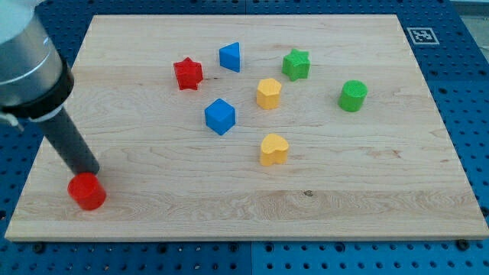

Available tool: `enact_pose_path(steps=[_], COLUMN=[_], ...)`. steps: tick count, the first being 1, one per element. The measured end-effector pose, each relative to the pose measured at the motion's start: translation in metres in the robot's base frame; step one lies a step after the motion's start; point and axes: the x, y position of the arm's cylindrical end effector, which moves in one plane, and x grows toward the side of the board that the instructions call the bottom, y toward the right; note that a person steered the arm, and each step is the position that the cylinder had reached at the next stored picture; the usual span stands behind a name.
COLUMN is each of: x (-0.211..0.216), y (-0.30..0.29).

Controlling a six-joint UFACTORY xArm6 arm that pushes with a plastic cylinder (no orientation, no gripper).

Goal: Push the yellow heart towards the bottom center

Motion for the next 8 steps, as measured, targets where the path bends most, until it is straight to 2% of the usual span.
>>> enact_pose_path(steps=[1,2,4,6,7,8], x=[0.000,-0.017,-0.023,-0.065,-0.067,-0.064], y=[0.009,0.056,0.179,0.256,0.308,0.309])
